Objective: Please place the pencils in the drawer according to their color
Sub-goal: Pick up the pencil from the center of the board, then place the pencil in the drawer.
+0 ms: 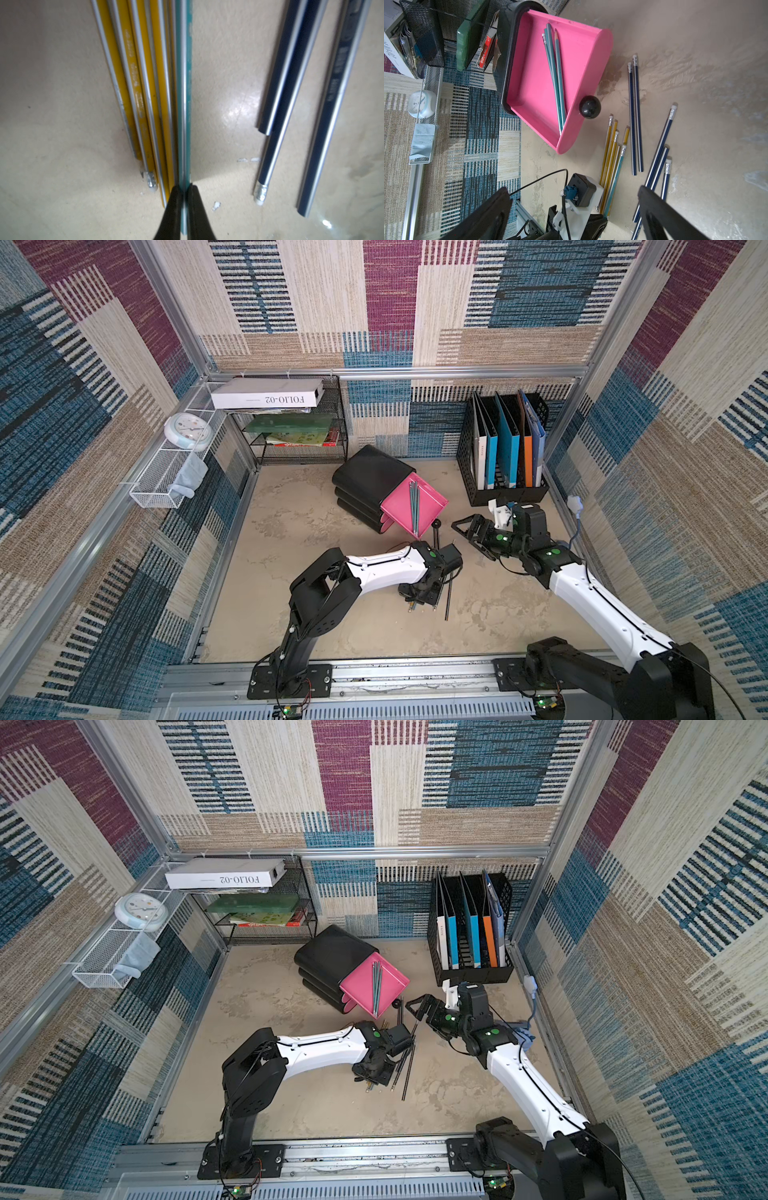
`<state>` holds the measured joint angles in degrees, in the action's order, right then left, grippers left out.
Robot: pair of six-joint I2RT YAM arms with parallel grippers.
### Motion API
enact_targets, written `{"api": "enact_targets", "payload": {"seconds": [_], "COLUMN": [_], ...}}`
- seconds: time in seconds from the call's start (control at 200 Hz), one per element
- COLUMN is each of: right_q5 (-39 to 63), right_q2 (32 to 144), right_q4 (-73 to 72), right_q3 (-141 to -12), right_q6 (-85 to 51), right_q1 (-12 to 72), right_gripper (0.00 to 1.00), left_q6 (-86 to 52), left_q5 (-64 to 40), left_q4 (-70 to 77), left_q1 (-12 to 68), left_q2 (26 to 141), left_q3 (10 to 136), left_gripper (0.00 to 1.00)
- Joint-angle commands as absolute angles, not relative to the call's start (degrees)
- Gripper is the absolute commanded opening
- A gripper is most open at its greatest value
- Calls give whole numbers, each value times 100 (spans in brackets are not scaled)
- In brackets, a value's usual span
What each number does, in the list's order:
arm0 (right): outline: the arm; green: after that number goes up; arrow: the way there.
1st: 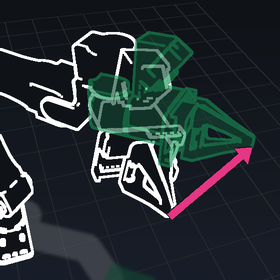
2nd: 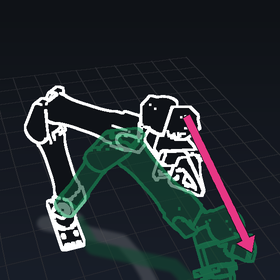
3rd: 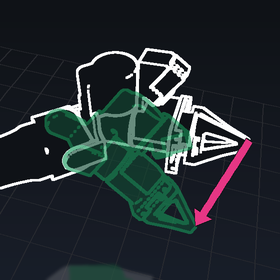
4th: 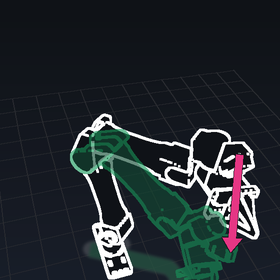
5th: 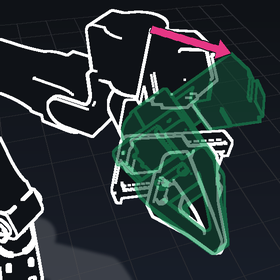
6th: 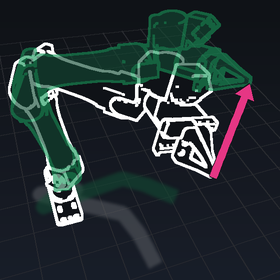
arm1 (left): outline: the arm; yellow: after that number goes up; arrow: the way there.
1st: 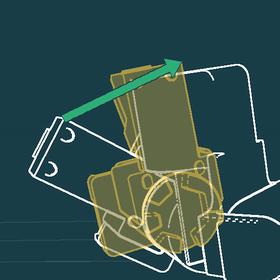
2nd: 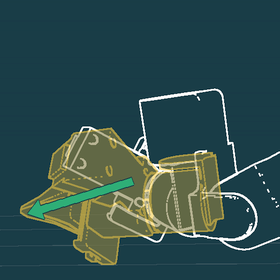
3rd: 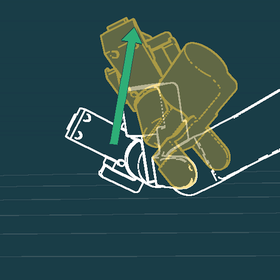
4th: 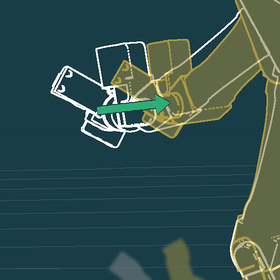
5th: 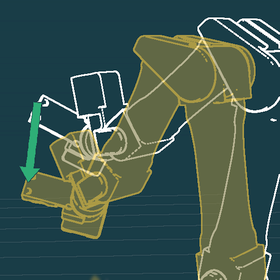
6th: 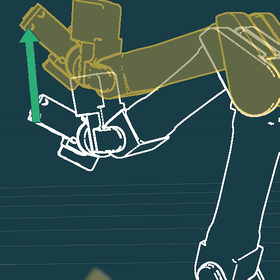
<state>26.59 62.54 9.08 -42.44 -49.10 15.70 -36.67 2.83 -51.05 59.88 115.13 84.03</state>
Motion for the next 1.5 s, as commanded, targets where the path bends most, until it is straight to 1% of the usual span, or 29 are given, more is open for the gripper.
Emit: {"api": "enact_targets", "payload": {"seconds": [0.0, 0.15, 0.306, 0.526, 0.776, 0.967, 1.062, 1.207, 1.352, 1.493], "right_q5": [2623, 2635, 2646, 2637, 2637, 2624, 2617, 2610, 2620, 2602], "right_q2": [6266, 6293, 6319, 6311, 6311, 6311, 6320, 6356, 6429, 6470], "right_q4": [845, 831, 818, 819, 792, 785, 789, 769, 760, 813], "right_q3": [-4288, -4284, -4288, -4282, -4260, -4286, -4322, -4384, -4485, -4604], "right_q6": [-4850, -4852, -4862, -4860, -4860, -4886, -4893, -4922, -4933, -4898], "right_q1": [1573, 1574, 1573, 1573, 1573, 1571, 1573, 1573, 1569, 1568], "right_gripper": [99, 99, 99, 99, 99, 99, 99, 99, 99, 99], "left_q6": [-3672, -3675, -3560, -3251, -2873, -2622, -2626, -2922, -3250, -3456], "left_q5": [400, 535, 446, -38, -738, -1124, -906, -172, 216, 259], "left_q4": [-5199, -5186, -5188, -5203, -5319, -5415, -5431, -5393, -5105, -5034], "left_q1": [5979, 5982, 5982, 5987, 6073, 6138, 6144, 6136, 6069, 5871], "left_q2": [11320, 11022, 10800, 10348, 9346, 8663, 8387, 8217, 8460, 9004], "left_q3": [8377, 8273, 8146, 7722, 7156, 7049, 7074, 7306, 7817, 8610], "left_gripper": [0, 0, 0, 0, 0, 0, 0, 0, 0, 0]}}
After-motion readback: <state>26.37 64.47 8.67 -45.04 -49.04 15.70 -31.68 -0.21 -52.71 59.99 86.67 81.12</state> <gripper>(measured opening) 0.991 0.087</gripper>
